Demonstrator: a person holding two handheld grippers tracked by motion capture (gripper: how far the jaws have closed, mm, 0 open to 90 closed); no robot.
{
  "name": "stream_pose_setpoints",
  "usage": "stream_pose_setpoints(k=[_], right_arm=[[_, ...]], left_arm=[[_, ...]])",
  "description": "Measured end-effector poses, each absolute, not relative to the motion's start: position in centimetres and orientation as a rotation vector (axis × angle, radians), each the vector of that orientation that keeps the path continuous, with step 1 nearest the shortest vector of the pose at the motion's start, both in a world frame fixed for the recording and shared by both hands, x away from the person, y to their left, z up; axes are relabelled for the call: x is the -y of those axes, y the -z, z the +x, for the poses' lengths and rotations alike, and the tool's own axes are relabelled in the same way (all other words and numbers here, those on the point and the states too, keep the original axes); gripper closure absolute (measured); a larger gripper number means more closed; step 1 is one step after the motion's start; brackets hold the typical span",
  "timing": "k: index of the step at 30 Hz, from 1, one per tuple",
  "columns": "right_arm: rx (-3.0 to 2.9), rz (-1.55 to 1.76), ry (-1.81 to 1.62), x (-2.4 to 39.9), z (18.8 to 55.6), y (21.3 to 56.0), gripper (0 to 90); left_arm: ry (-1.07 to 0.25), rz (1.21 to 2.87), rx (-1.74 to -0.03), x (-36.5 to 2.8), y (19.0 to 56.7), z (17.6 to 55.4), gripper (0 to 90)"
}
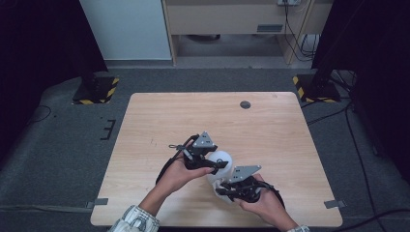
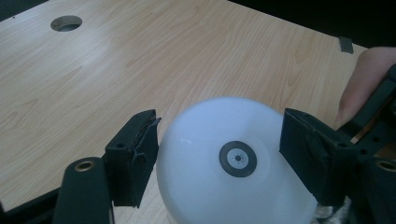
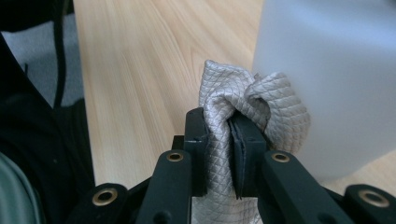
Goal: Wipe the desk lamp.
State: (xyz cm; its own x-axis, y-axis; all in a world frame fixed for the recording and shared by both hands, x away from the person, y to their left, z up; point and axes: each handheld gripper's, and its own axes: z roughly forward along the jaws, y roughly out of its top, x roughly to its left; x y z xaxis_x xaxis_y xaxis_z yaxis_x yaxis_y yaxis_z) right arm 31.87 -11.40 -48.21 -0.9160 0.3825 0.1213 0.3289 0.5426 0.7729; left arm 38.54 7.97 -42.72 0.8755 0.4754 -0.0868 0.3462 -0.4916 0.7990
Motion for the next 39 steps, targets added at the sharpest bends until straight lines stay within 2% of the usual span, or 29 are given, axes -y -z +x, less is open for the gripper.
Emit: stream_pose_setpoints(k=[9, 24, 39], right_arm=[[-2.641, 0.605, -1.390, 10.9, 31.5, 46.3, 78.9], [-2.725, 0.600, -1.253, 9.8, 31.9, 49.2, 78.9], [-2.666, 0.704, -1.269, 13.8, 31.7, 48.7, 78.8]], left_arm=[[-0.177, 2.132, -0.595, -8.0, 42.7, 38.6, 27.8], [-0.181, 2.136, -0.592, -8.0, 42.7, 38.5, 27.8], [-0.179, 2.134, -0.596, -8.0, 42.7, 38.5, 27.7]])
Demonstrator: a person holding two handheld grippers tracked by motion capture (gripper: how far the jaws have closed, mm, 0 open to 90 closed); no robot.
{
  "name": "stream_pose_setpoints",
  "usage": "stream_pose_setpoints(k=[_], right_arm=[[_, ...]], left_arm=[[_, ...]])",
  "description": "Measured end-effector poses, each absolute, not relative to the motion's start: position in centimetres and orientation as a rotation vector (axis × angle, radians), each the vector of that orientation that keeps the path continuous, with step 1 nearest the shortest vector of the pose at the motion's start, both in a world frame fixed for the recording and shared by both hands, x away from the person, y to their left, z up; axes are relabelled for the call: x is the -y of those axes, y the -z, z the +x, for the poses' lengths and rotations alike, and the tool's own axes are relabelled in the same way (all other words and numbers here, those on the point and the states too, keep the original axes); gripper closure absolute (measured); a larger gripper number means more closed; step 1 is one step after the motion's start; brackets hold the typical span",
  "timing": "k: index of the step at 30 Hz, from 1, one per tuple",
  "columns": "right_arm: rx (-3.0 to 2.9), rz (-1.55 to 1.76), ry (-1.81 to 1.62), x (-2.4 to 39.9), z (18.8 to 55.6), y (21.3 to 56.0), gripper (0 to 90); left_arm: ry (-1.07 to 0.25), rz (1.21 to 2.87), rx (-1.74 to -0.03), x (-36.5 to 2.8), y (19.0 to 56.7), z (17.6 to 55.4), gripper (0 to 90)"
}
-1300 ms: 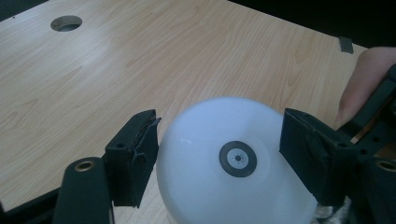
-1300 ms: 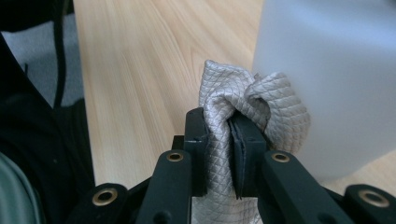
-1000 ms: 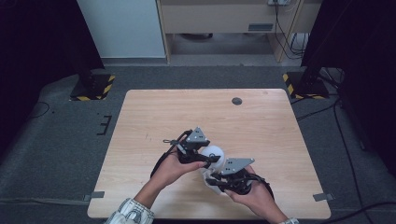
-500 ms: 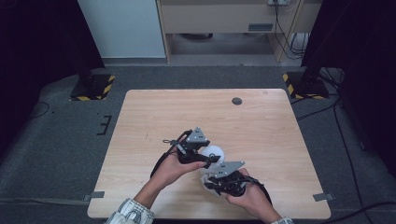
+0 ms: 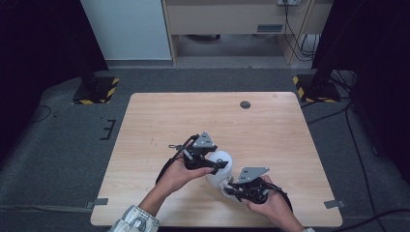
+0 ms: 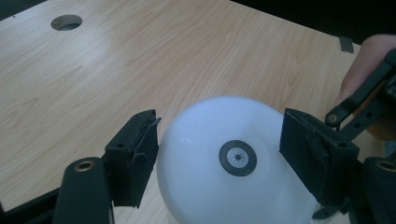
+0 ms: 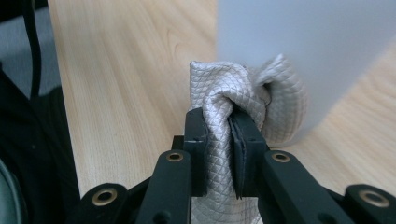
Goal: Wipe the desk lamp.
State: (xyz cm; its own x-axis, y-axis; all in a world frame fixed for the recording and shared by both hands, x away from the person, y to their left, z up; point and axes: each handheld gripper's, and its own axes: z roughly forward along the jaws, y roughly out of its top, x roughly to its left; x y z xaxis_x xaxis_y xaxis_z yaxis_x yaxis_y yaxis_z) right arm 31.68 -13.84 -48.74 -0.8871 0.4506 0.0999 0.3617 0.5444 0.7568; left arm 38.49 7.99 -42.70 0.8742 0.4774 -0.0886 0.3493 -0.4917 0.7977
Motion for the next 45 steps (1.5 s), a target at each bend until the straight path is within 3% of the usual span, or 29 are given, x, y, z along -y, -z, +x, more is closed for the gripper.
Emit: stream_pose_setpoints(k=[7, 17, 34, 45], right_arm=[[-2.592, 0.708, -1.384, 14.6, 31.5, 46.7, 78.7], [-2.598, 0.632, -1.424, 12.1, 31.3, 45.8, 78.8], [-2.692, 0.574, -1.292, 10.0, 31.7, 48.5, 78.8], [-2.720, 0.613, -1.230, 11.5, 31.7, 49.5, 78.7]], left_arm=[[-0.178, 2.137, -0.598, -8.0, 42.7, 38.5, 27.7], [-0.171, 2.133, -0.603, -8.0, 42.7, 38.5, 27.7], [-0.168, 2.131, -0.606, -8.1, 42.8, 38.5, 27.5], [-0.165, 2.130, -0.610, -8.2, 42.7, 38.5, 27.5]])
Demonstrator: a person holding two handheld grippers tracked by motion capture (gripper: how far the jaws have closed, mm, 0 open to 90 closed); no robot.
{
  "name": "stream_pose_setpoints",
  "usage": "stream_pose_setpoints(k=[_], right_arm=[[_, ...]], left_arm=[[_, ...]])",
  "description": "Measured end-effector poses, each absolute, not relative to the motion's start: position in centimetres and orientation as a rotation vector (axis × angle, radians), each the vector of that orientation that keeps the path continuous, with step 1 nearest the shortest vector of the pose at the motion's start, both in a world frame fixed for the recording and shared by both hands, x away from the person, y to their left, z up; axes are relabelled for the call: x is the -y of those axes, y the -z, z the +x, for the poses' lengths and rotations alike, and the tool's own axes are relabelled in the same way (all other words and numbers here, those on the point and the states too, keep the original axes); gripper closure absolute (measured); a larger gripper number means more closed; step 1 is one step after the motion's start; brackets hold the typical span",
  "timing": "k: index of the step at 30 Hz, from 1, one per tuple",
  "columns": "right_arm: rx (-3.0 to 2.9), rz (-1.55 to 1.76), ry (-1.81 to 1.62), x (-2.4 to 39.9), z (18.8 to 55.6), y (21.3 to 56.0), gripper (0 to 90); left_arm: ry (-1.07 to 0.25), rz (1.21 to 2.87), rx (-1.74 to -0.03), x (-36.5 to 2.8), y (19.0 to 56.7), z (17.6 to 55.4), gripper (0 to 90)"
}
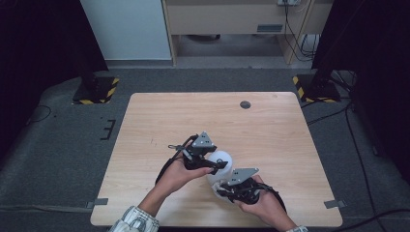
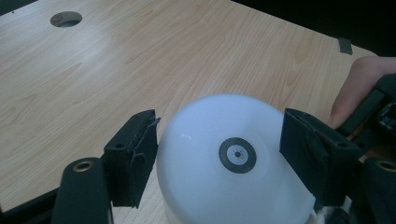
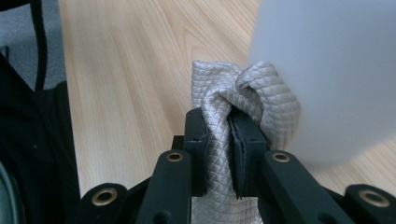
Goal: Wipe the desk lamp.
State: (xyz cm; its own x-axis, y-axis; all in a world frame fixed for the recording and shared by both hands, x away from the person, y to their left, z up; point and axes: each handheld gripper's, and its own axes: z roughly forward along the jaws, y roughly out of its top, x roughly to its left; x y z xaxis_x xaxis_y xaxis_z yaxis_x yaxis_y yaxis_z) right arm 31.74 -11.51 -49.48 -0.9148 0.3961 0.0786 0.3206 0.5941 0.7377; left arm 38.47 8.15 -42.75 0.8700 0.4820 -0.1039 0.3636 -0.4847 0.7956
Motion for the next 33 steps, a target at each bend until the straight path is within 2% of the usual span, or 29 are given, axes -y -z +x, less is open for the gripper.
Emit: stream_pose_setpoints(k=[11, 16, 20, 33], right_arm=[[-2.636, 0.759, -1.235, 15.5, 32.1, 49.1, 78.6], [-2.561, 0.839, -1.264, 17.6, 32.5, 48.6, 78.4], [-2.498, 0.902, -1.266, 19.0, 33.0, 48.3, 78.1], [-2.318, 1.094, -1.216, 23.8, 36.2, 46.3, 77.7]], left_arm=[[-0.168, 2.131, -0.606, -8.2, 42.8, 38.5, 26.2], [-0.200, 2.108, -0.624, -8.5, 42.5, 38.5, 16.5], [-0.240, 2.070, -0.655, -9.8, 41.8, 38.6, 12.7], [-0.352, 2.086, -0.790, -16.2, 42.1, 39.0, 10.7]])
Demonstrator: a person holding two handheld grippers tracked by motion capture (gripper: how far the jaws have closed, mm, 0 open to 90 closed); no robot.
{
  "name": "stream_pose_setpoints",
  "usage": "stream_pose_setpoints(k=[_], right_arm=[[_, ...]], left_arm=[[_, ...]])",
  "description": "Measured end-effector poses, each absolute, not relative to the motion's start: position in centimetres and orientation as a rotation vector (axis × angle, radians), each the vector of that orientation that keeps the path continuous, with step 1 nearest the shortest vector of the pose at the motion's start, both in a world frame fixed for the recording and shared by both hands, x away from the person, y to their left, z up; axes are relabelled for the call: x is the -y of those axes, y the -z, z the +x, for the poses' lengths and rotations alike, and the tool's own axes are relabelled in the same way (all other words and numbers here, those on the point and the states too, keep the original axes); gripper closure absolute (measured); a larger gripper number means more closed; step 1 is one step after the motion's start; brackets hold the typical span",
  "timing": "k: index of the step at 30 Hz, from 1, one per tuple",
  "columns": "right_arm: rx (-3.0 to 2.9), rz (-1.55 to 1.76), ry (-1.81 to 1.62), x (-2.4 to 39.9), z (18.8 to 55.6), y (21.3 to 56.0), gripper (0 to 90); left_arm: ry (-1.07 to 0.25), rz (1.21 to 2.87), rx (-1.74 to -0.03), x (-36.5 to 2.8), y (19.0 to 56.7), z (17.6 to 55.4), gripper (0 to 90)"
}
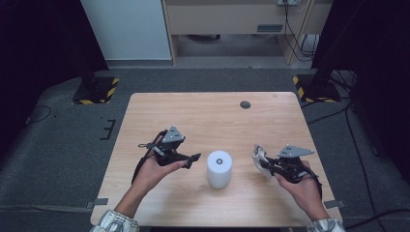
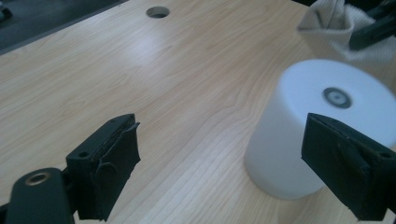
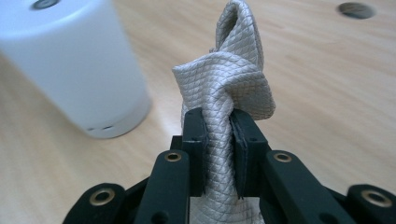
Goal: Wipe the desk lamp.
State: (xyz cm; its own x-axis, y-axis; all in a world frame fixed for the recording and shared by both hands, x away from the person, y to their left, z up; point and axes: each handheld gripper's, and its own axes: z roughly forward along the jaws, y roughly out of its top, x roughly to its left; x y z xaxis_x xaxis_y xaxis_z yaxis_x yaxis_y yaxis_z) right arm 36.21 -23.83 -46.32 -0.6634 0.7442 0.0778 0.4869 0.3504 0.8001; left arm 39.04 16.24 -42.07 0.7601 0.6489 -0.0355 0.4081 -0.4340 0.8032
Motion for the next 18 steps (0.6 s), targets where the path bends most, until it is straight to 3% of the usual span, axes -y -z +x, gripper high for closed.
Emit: stream_pose_setpoints(k=[7, 18], right_arm=[[-2.237, 1.194, -1.164, 25.0, 39.1, 46.3, 77.3], [-2.206, 1.266, -0.960, 24.2, 43.2, 48.6, 77.2]], left_arm=[[-0.339, 2.082, -0.899, -19.8, 44.5, 39.9, 10.7], [-0.345, 2.107, -0.953, -21.7, 47.5, 39.9, 10.7]])
